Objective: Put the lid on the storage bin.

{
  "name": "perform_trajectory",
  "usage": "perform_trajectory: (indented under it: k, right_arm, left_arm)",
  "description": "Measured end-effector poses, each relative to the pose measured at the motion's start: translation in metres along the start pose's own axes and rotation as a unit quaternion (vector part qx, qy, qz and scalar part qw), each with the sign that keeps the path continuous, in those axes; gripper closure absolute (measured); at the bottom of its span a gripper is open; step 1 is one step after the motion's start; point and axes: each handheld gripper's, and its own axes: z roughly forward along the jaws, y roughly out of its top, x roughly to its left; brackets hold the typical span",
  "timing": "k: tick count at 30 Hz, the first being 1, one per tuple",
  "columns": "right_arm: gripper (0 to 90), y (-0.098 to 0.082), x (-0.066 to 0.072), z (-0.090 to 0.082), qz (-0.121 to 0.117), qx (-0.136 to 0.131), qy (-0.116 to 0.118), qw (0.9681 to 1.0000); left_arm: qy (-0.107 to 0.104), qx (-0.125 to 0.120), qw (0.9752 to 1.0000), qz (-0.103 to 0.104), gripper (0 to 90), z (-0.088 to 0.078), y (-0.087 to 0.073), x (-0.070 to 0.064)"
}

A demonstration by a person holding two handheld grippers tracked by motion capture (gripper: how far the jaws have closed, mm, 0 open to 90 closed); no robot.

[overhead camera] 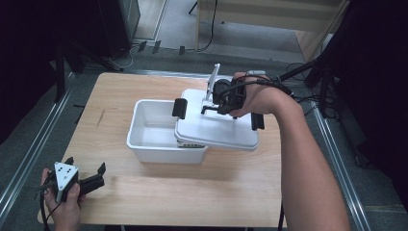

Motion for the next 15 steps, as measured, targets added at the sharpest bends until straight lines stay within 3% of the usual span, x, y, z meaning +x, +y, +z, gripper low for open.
perform_trajectory:
  k: [14, 15]
  right_arm:
    - [85.4, 0.028, 0.002, 0.0, -0.014, -0.001, 0.005, 0.9999]
    - [85.4, 0.03, 0.003, -0.001, -0.005, 0.003, 0.005, 1.0]
  left_arm:
    - [-0.002, 0.0, 1.0, -0.002, 0.0, 0.0, 0.0, 0.0]
    - [-0.002, 0.0, 1.0, -0.002, 0.0, 0.0, 0.0, 0.0]
